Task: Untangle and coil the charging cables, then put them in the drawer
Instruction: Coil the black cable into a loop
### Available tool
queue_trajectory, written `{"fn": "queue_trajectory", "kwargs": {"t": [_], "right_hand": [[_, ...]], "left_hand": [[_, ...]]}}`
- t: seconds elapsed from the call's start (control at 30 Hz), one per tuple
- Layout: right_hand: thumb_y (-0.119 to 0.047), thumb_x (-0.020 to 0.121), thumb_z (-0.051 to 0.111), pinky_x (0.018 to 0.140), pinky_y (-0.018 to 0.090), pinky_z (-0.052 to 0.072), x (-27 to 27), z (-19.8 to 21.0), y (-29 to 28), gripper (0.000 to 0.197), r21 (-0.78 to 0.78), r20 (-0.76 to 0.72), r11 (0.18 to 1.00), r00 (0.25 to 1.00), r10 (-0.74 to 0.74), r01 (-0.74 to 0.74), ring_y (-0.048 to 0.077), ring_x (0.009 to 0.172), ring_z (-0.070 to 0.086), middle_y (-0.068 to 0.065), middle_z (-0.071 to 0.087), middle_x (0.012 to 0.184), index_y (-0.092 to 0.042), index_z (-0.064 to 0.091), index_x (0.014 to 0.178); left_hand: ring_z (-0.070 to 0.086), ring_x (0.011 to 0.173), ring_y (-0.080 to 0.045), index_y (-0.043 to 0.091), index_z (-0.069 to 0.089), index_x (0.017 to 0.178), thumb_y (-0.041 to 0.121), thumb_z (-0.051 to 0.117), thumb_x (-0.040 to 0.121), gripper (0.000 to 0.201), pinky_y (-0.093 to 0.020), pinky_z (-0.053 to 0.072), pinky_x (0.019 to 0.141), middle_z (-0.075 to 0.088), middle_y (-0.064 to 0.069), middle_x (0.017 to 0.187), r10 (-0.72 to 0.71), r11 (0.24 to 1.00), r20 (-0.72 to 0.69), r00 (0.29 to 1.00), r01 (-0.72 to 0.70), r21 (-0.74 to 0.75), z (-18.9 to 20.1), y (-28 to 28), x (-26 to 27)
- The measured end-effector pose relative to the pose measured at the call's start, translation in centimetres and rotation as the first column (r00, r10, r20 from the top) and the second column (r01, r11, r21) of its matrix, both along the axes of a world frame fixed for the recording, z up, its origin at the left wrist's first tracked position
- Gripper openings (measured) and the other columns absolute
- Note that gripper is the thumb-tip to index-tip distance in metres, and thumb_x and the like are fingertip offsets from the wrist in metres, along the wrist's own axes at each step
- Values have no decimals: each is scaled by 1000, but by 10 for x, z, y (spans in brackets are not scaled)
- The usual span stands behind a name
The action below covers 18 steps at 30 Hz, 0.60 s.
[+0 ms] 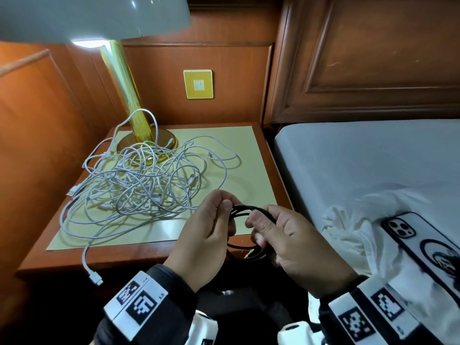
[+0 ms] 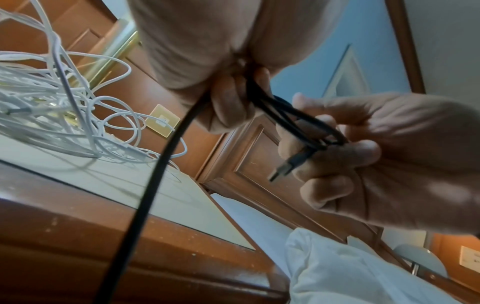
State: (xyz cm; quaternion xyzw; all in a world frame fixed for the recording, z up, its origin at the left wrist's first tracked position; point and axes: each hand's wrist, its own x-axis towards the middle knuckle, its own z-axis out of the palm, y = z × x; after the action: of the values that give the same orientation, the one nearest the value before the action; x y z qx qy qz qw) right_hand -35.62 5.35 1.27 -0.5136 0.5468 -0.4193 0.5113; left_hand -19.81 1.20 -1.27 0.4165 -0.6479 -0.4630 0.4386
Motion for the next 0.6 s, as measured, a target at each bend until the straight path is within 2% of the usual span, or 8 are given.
{"fn": "queue_trajectory", "kwargs": {"t": [0.1,0.17,0.27,0.33,0.4,0.47,0.53,0.6], "right_hand": [[-51,97,45,58,20,36,3,-5,-1,38,-5,-68,999,997,-42,41,0,47,44,-11,48,57,-24,53,71],[-51,100,41,59,23,33,3,-6,-2,44,-1,-84,996,993,-86,86,1,45,43,-12,45,54,-24,48,66],[-52,100,40,59,24,31,3,-5,-4,46,10,-39,992,991,-125,125,2,46,39,-10,43,55,-19,48,69],[-51,100,41,63,29,33,4,-5,-3,46,-1,3,993,993,-119,119,7,54,40,-7,44,59,-15,52,74],[-50,101,43,66,32,38,4,-6,-2,40,-15,8,994,995,-104,104,11,62,47,-5,53,63,-21,61,80],[-46,102,44,63,29,41,4,-6,-1,34,-12,33,996,996,-84,84,15,64,51,-4,61,69,-25,68,89],[-39,103,46,51,22,38,3,-5,-1,31,9,81,997,994,-73,73,21,58,41,-2,65,73,-20,70,96],[-35,103,47,46,19,33,4,-5,-2,29,14,102,997,992,-72,71,21,55,35,-1,66,74,-15,69,99]], "left_hand": [[42,56,-9,37,55,92,42,38,96,18,-35,37,60,47,12,58,4,999,13,1000,-3,-42,-3,1,-2],[46,61,-9,36,54,96,42,40,96,15,-36,39,64,50,13,62,-22,999,-10,1000,22,-28,-6,1,-3],[49,66,-8,38,51,104,40,40,96,13,-41,45,69,52,13,66,-47,996,27,999,48,-69,-5,3,-4],[48,65,-7,36,47,106,37,38,97,14,-38,46,68,52,10,69,-17,987,71,997,28,-155,-2,3,-3],[47,64,-6,30,43,107,34,36,98,12,-35,46,65,49,7,70,33,977,83,996,-15,-211,0,2,-3],[46,64,-8,27,40,105,33,35,98,10,-38,46,65,47,7,71,81,970,83,993,-59,-236,0,0,-2],[51,70,-14,27,40,104,32,36,98,9,-41,49,72,49,6,75,135,966,74,988,-114,-232,0,-2,-2],[54,75,-15,28,41,103,32,37,98,9,-40,50,78,51,5,78,162,964,57,985,-146,-221,0,-3,0]]}}
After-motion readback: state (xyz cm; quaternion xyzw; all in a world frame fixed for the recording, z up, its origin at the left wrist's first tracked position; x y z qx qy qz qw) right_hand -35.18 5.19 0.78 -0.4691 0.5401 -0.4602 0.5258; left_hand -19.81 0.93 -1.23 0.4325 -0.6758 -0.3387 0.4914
